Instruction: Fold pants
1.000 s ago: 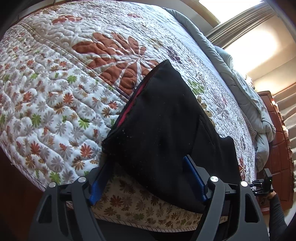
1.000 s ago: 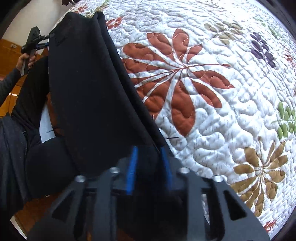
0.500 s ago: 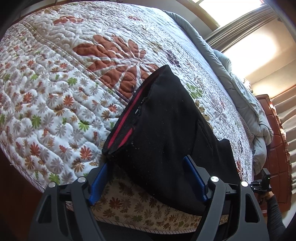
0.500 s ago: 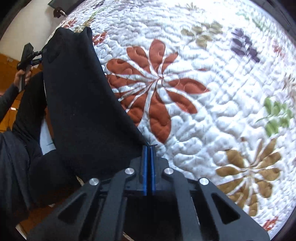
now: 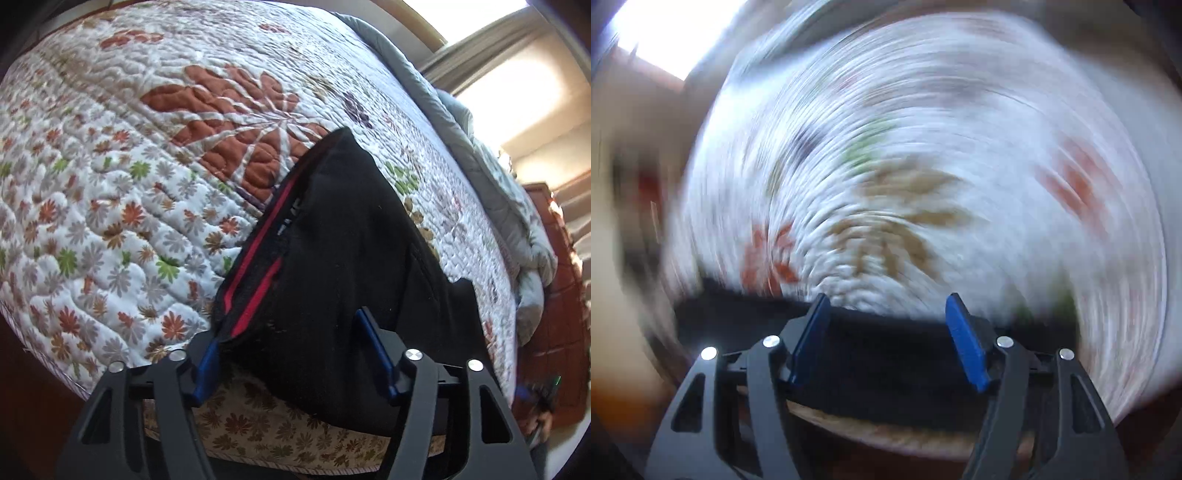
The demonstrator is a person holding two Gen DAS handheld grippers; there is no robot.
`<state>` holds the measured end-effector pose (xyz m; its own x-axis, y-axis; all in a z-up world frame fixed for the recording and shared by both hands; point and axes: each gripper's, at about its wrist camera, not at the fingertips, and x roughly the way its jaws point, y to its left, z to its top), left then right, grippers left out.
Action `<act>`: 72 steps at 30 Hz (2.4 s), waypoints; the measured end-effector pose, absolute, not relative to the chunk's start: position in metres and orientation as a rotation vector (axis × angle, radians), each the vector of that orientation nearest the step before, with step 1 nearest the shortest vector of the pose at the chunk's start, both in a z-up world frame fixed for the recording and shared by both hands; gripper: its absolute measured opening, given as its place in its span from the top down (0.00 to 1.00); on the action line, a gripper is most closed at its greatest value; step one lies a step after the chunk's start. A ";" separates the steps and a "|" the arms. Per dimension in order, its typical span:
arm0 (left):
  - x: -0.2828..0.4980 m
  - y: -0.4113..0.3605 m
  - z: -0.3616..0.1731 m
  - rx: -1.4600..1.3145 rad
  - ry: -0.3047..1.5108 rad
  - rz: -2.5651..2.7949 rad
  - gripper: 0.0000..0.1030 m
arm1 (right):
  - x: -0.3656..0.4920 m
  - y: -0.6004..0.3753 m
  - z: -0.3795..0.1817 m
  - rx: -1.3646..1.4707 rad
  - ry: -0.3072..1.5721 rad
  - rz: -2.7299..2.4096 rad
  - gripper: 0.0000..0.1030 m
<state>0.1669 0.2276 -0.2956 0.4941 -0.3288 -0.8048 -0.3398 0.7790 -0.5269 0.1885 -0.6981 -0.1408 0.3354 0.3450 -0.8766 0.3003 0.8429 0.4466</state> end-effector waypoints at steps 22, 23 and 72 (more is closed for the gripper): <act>0.187 0.231 -0.285 -0.689 1.191 0.054 0.75 | 0.034 -0.762 -0.208 1.097 0.850 -0.299 0.96; 0.187 0.232 -0.285 -0.693 1.195 0.057 0.75 | 0.031 -0.763 -0.208 1.104 0.837 -0.306 0.96; 0.180 0.170 -0.278 -0.443 1.027 -0.157 0.12 | -0.029 -0.769 -0.259 1.398 0.468 -0.223 0.47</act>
<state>0.1804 0.1704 -0.2777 0.5150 -0.3298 -0.7913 -0.0788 0.9009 -0.4267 -0.0292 -0.7692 -0.2593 0.8886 0.1219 -0.4421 0.4200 0.1707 0.8913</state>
